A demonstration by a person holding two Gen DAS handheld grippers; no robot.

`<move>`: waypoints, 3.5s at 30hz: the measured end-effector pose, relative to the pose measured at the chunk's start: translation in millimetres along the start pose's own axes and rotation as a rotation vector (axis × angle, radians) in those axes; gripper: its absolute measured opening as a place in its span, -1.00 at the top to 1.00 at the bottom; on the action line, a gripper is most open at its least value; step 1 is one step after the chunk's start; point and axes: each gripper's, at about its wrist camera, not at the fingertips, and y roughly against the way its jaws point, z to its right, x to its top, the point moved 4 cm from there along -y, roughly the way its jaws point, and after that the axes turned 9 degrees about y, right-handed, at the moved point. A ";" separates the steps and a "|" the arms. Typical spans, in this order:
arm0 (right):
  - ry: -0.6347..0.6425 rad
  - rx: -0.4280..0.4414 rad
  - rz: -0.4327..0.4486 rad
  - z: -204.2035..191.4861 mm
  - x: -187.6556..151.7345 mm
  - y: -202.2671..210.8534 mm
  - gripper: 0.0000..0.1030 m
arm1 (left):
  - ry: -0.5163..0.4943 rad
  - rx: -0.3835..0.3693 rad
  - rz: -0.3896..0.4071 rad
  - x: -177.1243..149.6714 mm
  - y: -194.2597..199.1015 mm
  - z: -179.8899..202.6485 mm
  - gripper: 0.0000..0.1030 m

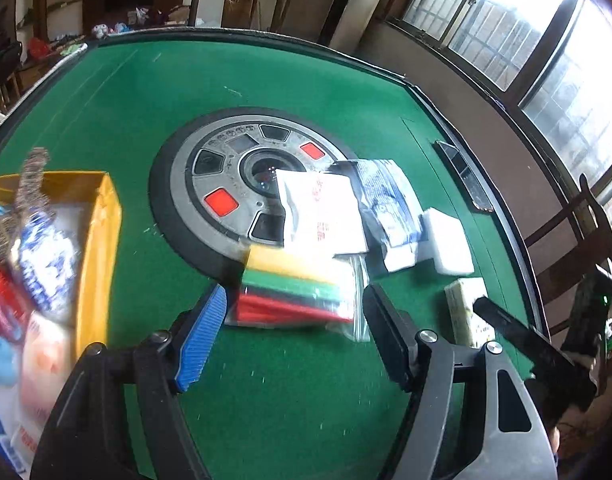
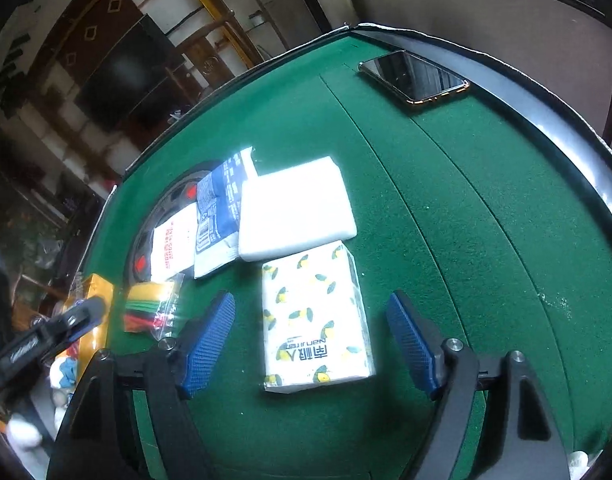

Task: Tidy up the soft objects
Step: 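Grasp the striped colour-strip bag with the left tool while the right tool grasps the lemon-print tissue pack, then carry the colour-strip bag into the box while the right tool carries the lemon-print pack there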

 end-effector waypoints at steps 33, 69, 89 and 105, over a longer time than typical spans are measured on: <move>-0.036 0.003 0.006 9.4 0.3 -0.1 -0.44 | -0.456 0.079 -0.048 -92.3 -41.9 99.4 -0.44; 0.181 -0.240 -0.139 -13.5 -11.9 -0.2 -0.48 | 0.154 -0.018 0.315 -100.8 152.0 -109.4 0.34; 0.351 -0.082 -0.095 -98.2 -25.7 41.7 0.13 | 0.345 0.071 0.338 -106.5 164.9 -213.9 0.34; 0.682 0.265 -0.210 -306.7 -96.6 6.4 0.12 | 0.290 0.094 0.215 -129.2 148.1 -206.3 0.34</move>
